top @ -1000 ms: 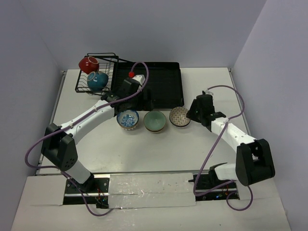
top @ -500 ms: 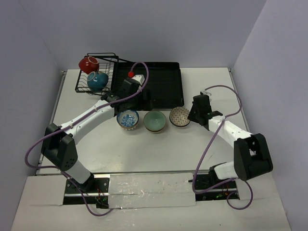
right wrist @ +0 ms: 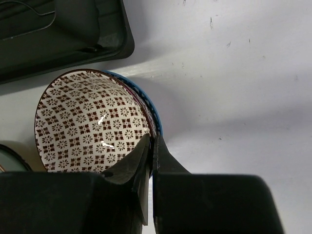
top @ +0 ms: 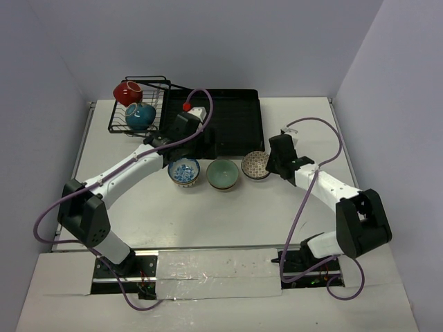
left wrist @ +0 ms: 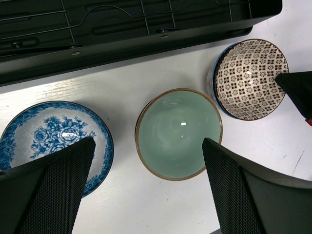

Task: Load the bowls into the dish rack

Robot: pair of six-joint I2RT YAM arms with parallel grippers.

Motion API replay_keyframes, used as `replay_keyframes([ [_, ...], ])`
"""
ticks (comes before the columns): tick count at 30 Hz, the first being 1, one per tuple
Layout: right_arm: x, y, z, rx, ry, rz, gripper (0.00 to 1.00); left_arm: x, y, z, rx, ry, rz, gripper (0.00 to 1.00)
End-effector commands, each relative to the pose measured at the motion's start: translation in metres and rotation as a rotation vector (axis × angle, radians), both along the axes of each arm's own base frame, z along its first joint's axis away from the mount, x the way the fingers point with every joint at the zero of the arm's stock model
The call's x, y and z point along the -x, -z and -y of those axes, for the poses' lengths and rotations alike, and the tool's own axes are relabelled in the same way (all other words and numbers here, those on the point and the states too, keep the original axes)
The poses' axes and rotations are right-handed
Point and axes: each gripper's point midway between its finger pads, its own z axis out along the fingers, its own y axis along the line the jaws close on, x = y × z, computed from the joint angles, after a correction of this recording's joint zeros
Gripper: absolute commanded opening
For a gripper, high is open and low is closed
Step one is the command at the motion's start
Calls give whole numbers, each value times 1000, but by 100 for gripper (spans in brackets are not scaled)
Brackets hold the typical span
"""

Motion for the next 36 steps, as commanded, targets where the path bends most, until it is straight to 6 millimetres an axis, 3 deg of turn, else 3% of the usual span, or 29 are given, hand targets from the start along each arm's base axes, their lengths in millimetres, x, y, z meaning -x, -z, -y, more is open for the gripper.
replay_keyframes([
  [1, -5, -30, 8, 67, 7, 55, 0, -3, -45, -2, 38, 2, 105, 97],
  [6, -6, -45, 4, 82, -50, 61, 0, -1, -57, -8, 33, 2, 134, 97],
  [9, -5, -44, 2, 97, -72, 14, 0, 2, -61, -7, 43, 15, 138, 97],
  [17, 11, -23, 0, 119, -111, -153, 0, 10, -68, -15, 37, 30, 156, 97],
  [26, 16, 0, -7, 115, -151, -244, 3, 14, -70, -27, 28, 22, 177, 97],
  [36, 15, -2, -7, 135, -158, -302, 11, 12, -73, -37, 42, 12, 193, 97],
])
